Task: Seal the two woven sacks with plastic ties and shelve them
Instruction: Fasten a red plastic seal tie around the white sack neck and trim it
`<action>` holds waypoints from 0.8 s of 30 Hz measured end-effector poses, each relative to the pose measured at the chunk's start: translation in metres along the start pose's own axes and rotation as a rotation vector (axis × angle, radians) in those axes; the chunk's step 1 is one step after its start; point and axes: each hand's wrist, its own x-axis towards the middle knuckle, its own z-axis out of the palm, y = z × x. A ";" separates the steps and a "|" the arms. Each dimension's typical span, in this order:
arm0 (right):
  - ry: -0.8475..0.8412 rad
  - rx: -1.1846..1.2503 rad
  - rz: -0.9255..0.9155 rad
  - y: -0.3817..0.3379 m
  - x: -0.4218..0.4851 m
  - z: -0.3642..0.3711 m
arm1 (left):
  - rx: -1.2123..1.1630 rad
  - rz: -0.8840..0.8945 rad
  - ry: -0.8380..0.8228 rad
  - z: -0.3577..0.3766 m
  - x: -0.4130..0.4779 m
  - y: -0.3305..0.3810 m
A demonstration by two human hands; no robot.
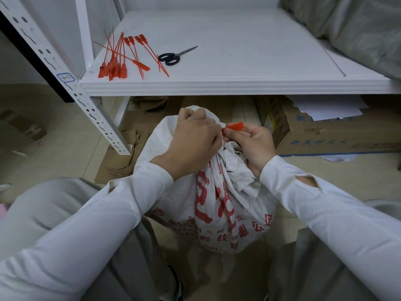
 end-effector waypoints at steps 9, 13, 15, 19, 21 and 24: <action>-0.110 0.054 0.045 -0.002 0.002 -0.009 | 0.019 0.017 0.026 0.004 0.002 -0.002; -0.122 0.070 0.055 -0.001 0.002 -0.010 | 0.021 0.001 0.024 0.004 0.003 -0.001; -0.124 0.081 0.061 -0.001 0.003 -0.010 | 0.019 -0.006 0.019 0.004 0.003 -0.001; -0.143 0.054 0.044 -0.001 0.003 -0.011 | 0.015 -0.022 0.014 0.004 0.003 -0.001; -0.153 0.055 0.043 -0.001 0.003 -0.011 | 0.010 -0.018 0.027 0.005 0.003 -0.002; -0.156 0.069 0.045 -0.002 0.001 -0.011 | -0.003 -0.002 0.039 0.004 0.004 -0.003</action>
